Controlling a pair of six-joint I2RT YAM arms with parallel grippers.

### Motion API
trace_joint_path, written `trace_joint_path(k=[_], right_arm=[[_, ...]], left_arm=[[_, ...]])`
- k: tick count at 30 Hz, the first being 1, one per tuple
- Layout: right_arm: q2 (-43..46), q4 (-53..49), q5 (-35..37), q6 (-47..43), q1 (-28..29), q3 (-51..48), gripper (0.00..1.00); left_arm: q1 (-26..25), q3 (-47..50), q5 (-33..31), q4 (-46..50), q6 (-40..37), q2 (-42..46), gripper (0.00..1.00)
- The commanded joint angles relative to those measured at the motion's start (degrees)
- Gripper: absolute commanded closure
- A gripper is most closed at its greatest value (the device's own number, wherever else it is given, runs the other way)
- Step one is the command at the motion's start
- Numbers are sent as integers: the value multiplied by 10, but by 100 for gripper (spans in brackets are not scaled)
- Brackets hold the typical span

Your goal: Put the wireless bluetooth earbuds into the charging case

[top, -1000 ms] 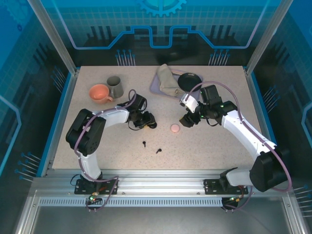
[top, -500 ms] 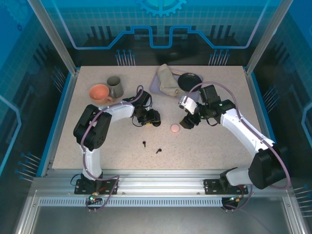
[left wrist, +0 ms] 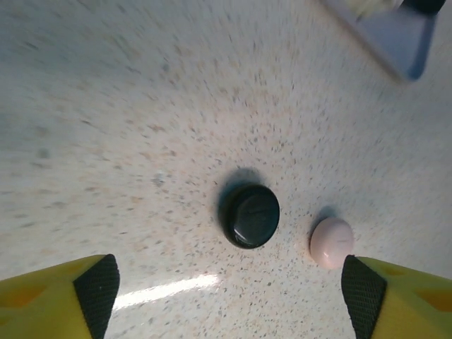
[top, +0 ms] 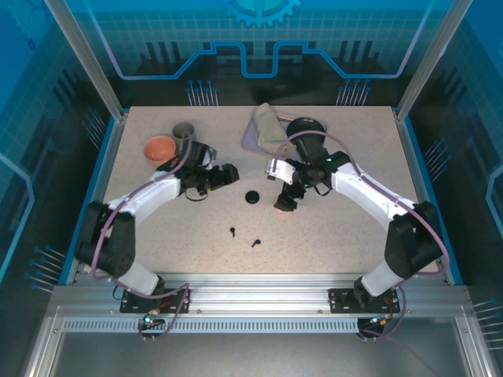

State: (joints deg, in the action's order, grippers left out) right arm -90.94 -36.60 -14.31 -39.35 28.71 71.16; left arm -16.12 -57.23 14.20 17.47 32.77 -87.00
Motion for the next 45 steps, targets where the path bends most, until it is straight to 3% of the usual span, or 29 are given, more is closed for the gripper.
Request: trace_joint_path(k=[1, 5, 19, 28, 45], right_arm=[[-38, -15, 30, -39, 25, 38, 0], [-91, -40, 54, -64, 43, 85, 0], [-268, -133, 128, -82, 88, 245, 0], [-348, -176, 160, -70, 109, 314, 2], [-420, -223, 161, -75, 116, 401, 14]], left_arm=[[34, 56, -10, -25, 22, 81, 8], [69, 122, -28, -37, 42, 184, 1], [93, 208, -187, 38, 35, 451, 1], [94, 212, -238, 80, 4, 510, 1], [94, 231, -249, 71, -18, 525, 1]])
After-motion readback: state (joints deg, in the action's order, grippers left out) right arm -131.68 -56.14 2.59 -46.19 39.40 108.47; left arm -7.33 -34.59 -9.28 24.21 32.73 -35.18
